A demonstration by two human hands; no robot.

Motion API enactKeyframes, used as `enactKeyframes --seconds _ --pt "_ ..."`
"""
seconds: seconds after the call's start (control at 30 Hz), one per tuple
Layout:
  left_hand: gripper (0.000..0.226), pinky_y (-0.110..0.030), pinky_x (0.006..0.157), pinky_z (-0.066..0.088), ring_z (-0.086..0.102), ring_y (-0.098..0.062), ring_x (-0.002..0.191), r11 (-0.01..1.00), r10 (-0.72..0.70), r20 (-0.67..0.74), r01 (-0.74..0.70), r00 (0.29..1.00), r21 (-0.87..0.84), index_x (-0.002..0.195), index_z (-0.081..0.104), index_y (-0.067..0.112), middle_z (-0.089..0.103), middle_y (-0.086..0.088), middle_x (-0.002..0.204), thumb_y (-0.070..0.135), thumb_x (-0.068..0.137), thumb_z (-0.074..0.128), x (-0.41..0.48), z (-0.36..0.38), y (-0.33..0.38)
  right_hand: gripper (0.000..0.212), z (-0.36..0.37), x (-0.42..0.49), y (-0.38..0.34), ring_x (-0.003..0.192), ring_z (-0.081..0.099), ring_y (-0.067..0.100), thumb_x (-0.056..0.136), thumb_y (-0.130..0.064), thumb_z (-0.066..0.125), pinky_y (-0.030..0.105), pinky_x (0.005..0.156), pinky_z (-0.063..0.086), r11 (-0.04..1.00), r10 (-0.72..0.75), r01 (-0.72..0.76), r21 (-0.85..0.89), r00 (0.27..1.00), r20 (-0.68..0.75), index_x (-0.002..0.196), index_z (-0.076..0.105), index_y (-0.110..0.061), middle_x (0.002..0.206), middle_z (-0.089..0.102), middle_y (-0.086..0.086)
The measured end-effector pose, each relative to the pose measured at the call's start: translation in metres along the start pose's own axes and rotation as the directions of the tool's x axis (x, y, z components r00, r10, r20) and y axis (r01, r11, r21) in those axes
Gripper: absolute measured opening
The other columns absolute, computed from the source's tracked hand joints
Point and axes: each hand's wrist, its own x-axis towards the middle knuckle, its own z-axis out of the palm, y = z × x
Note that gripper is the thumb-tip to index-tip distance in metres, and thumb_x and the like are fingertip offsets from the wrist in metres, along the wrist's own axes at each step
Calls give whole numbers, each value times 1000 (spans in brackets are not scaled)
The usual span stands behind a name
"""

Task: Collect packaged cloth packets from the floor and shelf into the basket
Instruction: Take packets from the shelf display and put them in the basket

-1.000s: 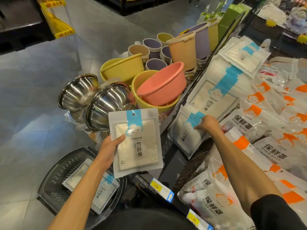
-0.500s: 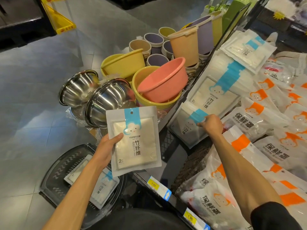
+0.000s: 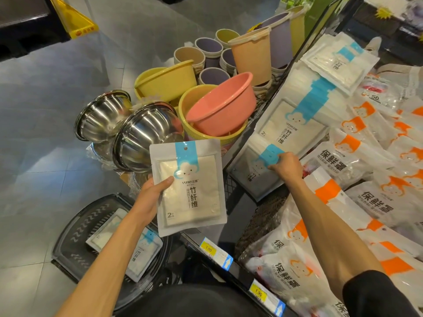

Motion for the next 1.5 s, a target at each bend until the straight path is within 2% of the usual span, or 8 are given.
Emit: enactKeyframes --seconds 0.23,0.4,0.57,0.77,0.97,1.07,1.33,1.5 --pt "30 -33 76 62 73 -25 97 1000 3 17 -4 1000 28 127 62 7 73 -16 115 8 96 60 -9 6 7 29 -6 -11 -9 94 65 34 83 -23 79 44 71 57 999 -28 27 -32 998 -55 101 65 -5 102 69 17" --pt "25 -33 74 62 74 -24 96 997 7 71 -12 997 70 121 65 12 75 -13 112 8 97 61 -12 5 10 33 -23 -27 -20 101 61 34 89 -20 64 36 70 47 983 -84 78 -163 996 -25 118 57 -6 113 63 14" --pt "27 -32 74 62 73 -25 99 993 37 104 -48 994 106 122 66 13 75 -10 111 7 96 61 -15 7 11 43 -41 -52 -26 115 52 38 92 -29 58 47 90 48 925 -96 94 -368 995 15 129 52 -8 122 55 17" --pt "27 -43 85 58 72 -29 102 969 58 171 -97 984 226 120 67 14 76 -11 109 13 94 66 -19 13 14 53 -60 -99 -40 123 47 35 90 -34 60 47 98 43 906 -183 147 -398 982 -54 137 49 -13 134 50 15" --pt "12 -31 73 57 70 -19 90 824 127 367 -304 922 478 102 67 24 74 -1 97 14 96 64 -33 47 22 62 -81 -150 -60 129 42 34 93 -44 60 47 100 43 869 -284 275 -412 958 40 146 39 -18 144 42 13" --pt "10 -29 73 58 70 -17 88 762 107 499 -394 860 514 104 69 13 74 -6 101 13 94 67 -39 63 23 66 -89 -169 -65 130 42 33 93 -43 61 47 99 44 863 -302 306 -401 950 75 149 37 -19 146 41 11" --pt "16 -42 76 59 73 -25 88 721 38 627 -456 778 522 108 69 11 76 -12 101 19 94 69 -43 93 25 48 -109 -197 -68 96 56 23 89 -37 68 33 76 45 894 -303 338 -293 939 160 128 55 -12 118 64 8" --pt "25 -36 69 59 74 -25 87 769 71 672 -470 737 434 112 68 2 76 -13 101 21 96 66 -45 98 25 38 -121 -199 -65 95 62 23 84 -33 76 36 78 52 920 -327 346 -183 936 129 111 68 -8 107 69 6"
